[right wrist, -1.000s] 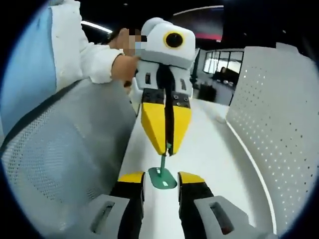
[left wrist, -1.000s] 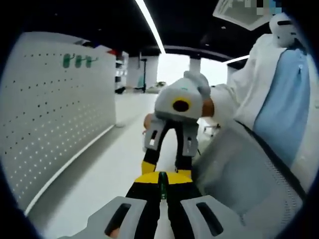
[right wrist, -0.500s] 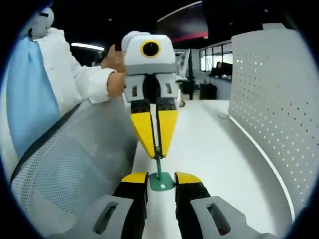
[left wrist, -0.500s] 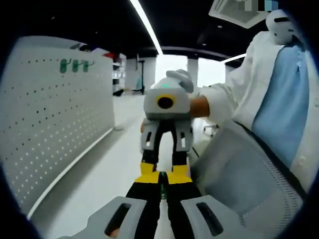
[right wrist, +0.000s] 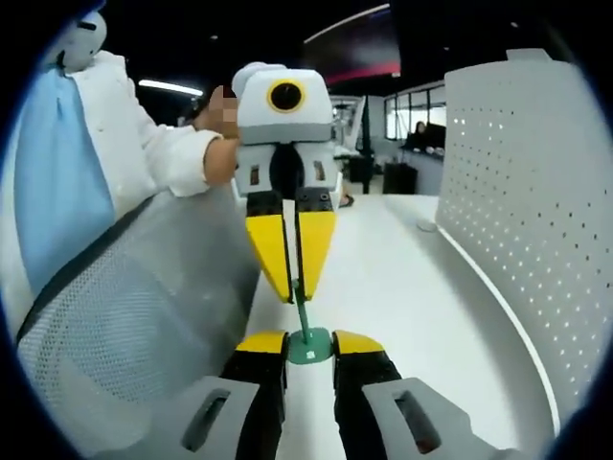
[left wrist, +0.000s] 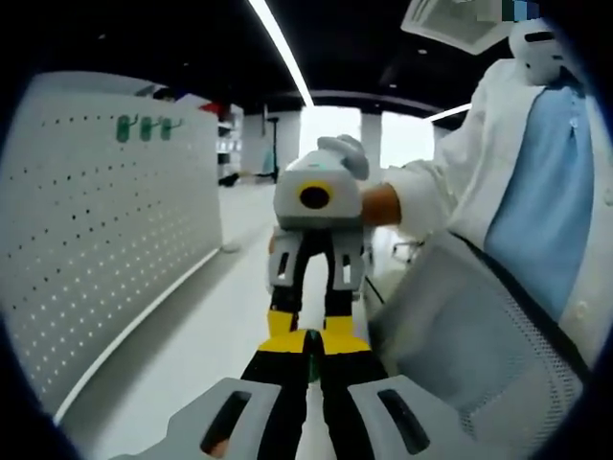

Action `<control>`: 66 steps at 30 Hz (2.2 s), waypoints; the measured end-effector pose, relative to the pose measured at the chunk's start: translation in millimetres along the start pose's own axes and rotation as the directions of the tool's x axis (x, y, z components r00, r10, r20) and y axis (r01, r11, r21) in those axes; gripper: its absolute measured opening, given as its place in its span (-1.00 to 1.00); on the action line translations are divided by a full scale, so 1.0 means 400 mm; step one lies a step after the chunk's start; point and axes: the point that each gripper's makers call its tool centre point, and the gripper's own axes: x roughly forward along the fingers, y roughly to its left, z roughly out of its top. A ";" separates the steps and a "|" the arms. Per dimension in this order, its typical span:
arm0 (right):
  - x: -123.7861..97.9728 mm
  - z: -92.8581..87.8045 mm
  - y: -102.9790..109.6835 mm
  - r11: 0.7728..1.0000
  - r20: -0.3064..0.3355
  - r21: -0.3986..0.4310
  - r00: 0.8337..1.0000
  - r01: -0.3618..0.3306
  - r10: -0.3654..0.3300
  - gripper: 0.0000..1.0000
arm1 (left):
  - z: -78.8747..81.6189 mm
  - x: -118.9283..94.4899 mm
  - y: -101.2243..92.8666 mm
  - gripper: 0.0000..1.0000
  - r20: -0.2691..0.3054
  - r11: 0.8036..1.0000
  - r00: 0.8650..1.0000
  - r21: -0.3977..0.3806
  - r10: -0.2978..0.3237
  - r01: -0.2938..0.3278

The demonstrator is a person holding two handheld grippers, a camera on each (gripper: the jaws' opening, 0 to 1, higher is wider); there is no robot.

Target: Insert the hook assembly into the mounting plate slot until the hook locks in place.

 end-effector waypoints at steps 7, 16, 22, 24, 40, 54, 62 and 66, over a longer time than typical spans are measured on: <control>0.000 -0.007 -0.012 1.000 -0.036 -0.014 0.999 0.020 -0.020 -0.70 | -0.007 0.006 0.007 -0.92 -0.022 0.999 0.999 0.029 0.025 -0.024; 0.009 -0.028 -0.026 0.998 -0.103 -0.030 0.993 0.049 -0.051 -0.70 | -0.034 0.016 0.014 -0.87 -0.092 0.994 0.993 0.092 0.068 -0.059; 0.012 -0.027 -0.029 0.998 -0.119 -0.029 0.991 0.052 -0.055 -0.70 | -0.059 0.026 0.019 -0.83 -0.162 0.984 0.981 0.162 0.103 -0.076; 0.014 -0.024 -0.026 0.998 -0.122 -0.031 0.991 0.047 -0.051 -0.70 | -0.065 0.028 0.017 -0.84 -0.173 0.983 0.980 0.167 0.102 -0.073; 0.027 -0.006 -0.021 0.998 -0.135 -0.040 0.990 0.040 -0.045 -0.70 | -0.077 0.027 0.030 -0.92 -0.196 0.979 0.973 0.184 0.124 -0.088; 0.026 0.003 -0.024 0.997 -0.158 -0.059 0.986 0.041 -0.050 -0.69 | -0.071 0.020 0.034 -0.93 -0.191 0.976 0.972 0.193 0.134 -0.096; 0.013 0.021 -0.029 0.995 -0.135 -0.072 0.988 0.065 -0.074 -0.67 | -0.054 0.017 0.039 -0.94 -0.161 0.977 0.977 0.182 0.139 -0.109; 0.009 0.035 -0.029 0.994 -0.113 -0.078 0.990 0.075 -0.084 -0.55 | -0.046 0.015 0.043 -0.94 -0.149 0.976 0.978 0.179 0.149 -0.121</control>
